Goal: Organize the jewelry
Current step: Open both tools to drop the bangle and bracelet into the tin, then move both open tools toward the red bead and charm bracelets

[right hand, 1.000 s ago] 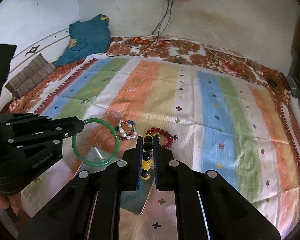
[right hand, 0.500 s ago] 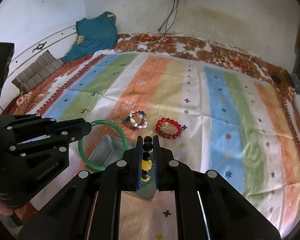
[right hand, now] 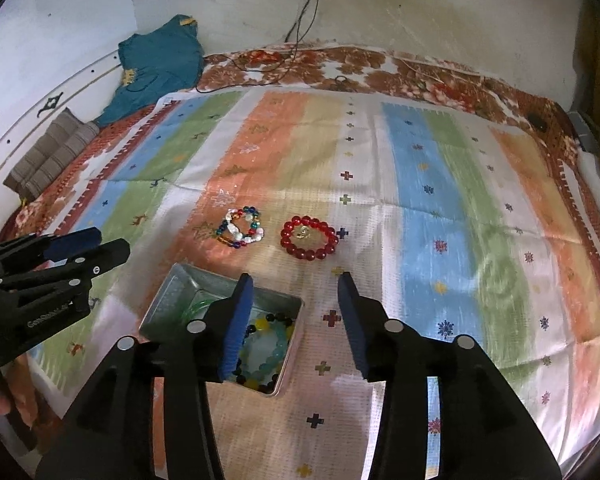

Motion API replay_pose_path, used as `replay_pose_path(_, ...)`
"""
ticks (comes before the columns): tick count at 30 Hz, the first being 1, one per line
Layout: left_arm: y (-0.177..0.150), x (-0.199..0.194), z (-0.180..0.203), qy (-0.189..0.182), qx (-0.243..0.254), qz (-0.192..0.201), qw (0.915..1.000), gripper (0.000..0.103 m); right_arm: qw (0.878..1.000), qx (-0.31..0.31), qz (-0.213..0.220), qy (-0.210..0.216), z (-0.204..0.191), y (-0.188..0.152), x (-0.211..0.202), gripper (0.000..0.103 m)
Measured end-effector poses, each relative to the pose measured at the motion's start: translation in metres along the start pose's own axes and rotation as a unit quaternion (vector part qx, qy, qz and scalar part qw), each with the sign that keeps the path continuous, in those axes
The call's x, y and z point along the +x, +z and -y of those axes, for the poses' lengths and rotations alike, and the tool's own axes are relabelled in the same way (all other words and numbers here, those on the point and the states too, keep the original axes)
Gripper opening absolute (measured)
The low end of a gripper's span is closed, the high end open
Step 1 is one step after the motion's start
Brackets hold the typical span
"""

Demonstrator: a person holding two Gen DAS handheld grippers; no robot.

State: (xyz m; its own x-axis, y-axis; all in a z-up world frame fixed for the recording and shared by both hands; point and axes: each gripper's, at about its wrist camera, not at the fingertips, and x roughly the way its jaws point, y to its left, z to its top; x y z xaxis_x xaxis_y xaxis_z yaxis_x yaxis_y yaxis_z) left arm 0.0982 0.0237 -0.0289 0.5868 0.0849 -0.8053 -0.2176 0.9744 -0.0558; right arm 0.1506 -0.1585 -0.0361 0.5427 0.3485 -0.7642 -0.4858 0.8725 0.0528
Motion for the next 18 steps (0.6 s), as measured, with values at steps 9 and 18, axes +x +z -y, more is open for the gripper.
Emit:
replay_pose_path(9, 0.007, 0.013, -0.003, 0.006, 0.002, -0.005, 1.0, 0.059, 0.999, 0.026, -0.023, -0.004, 0.012, 0.008, 0.018, 0.057)
replay_pose_path(18, 0.017, 0.036, -0.007, 0.028, 0.003, -0.017, 0.9994, 0.059, 0.999, 0.016, -0.03, -0.033, 0.018, 0.015, 0.034, 0.064)
